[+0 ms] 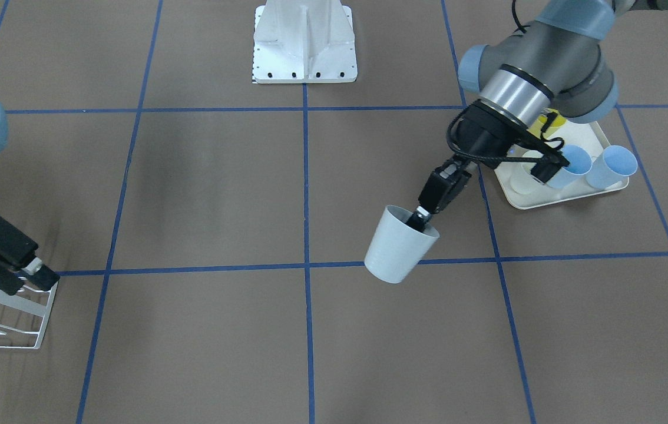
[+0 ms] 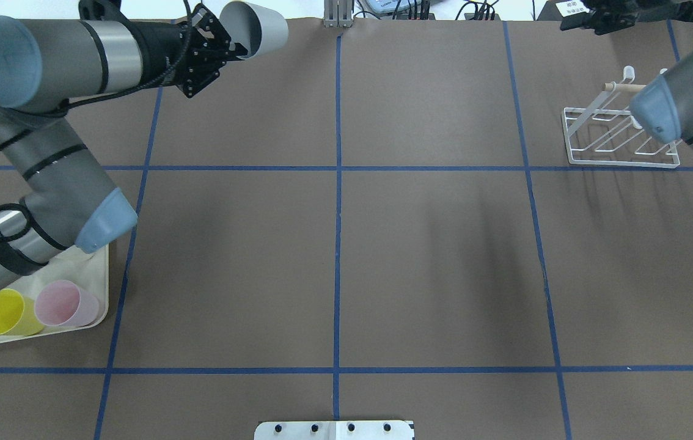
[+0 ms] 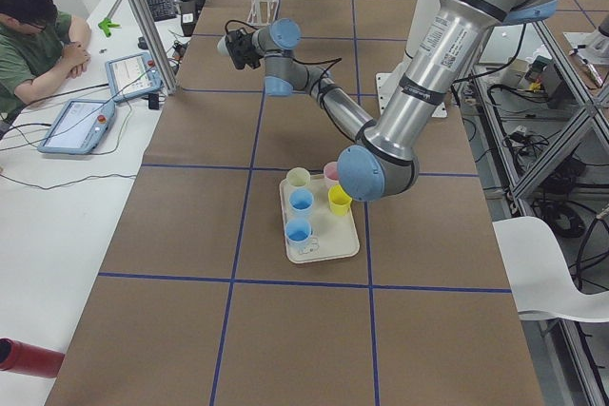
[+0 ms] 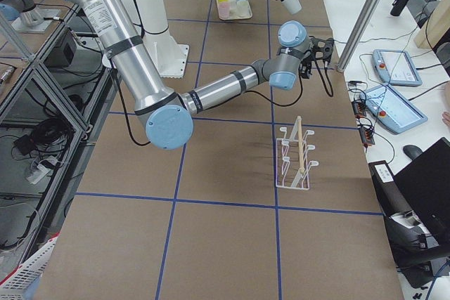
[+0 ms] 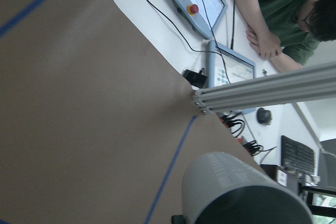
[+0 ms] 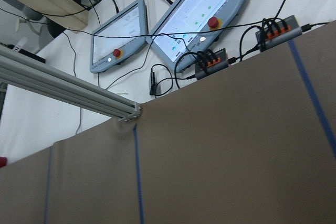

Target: Transfer IKEA cup to right arm and place on rack

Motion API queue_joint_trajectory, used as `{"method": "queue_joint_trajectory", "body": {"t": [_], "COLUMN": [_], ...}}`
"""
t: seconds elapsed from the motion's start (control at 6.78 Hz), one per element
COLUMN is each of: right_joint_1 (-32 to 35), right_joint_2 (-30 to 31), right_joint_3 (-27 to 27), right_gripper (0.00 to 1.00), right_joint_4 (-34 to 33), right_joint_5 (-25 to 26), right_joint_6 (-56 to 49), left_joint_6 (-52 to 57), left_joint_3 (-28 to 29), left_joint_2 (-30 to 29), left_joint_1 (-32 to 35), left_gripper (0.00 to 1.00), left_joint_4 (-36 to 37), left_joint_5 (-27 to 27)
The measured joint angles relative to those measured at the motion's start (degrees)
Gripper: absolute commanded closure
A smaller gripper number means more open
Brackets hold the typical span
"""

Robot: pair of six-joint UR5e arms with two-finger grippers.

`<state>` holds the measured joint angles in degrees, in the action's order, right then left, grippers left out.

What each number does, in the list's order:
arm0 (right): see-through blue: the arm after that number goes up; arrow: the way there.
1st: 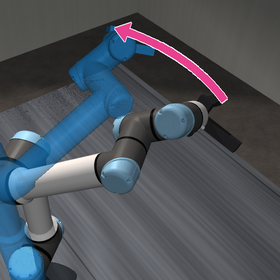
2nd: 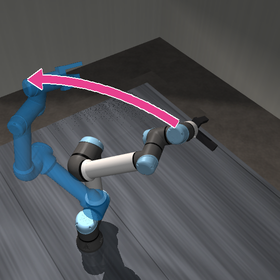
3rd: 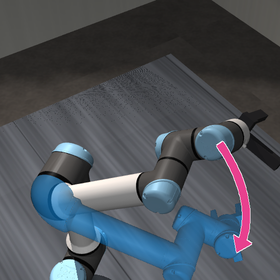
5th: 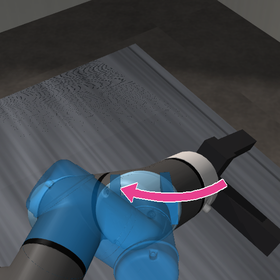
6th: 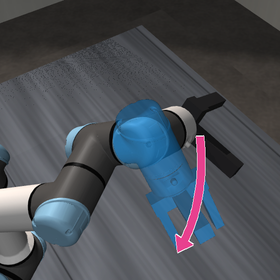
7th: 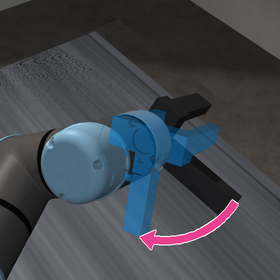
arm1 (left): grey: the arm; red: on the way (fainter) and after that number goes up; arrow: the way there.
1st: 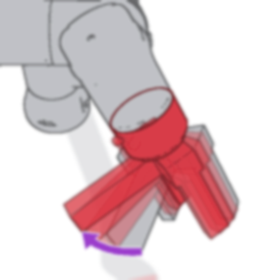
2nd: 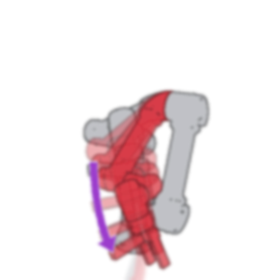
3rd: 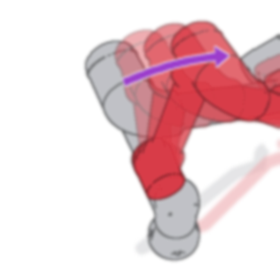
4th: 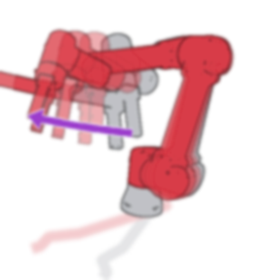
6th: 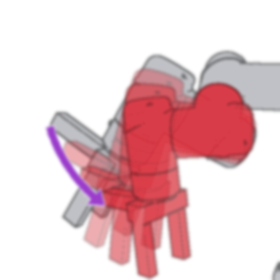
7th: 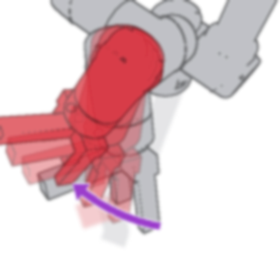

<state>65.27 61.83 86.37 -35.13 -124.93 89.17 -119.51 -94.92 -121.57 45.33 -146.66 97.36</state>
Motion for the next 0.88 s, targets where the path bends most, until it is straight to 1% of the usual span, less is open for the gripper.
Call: {"method": "queue_joint_trajectory", "body": {"t": [0.15,0.29,0.44,0.59,0.74,0.88], "right_joint_1": [-3.0,-5.97,-9.35,-12.42,-14.82,-16.22], "right_joint_2": [-0.61,-0.86,-0.93,-1.29,-2.02,-2.7], "right_joint_3": [0.03,0.1,0.23,0.42,0.71,1.0], "right_gripper": [0.0,0.0,0.0,0.0,0.0,0.0], "right_joint_4": [6.45,12.8,18.75,23.27,26.46,28.37], "right_joint_5": [3.11,6.41,10.9,15.46,19.25,21.37], "right_joint_6": [10.25,18.07,24.6,29.86,33.95,36.73], "left_joint_6": [-4.44,-7.11,-8.7,-10.72,-12.91,-13.91], "left_joint_3": [0.16,0.34,0.53,1.44,3.26,4.82], "left_joint_2": [-0.99,-1.5,-1.74,-1.9,-2.06,-2.26], "left_joint_1": [-3.94,-6.58,-7.94,-8.53,-8.84,-8.96], "left_gripper": [1.0,1.0,1.0,1.0,1.0,1.0], "left_joint_4": [-5.11,-9.32,-12.5,-15.95,-20.04,-22.96], "left_joint_5": [-5.95,-10.0,-11.96,-13.11,-14.34,-15.14]}}
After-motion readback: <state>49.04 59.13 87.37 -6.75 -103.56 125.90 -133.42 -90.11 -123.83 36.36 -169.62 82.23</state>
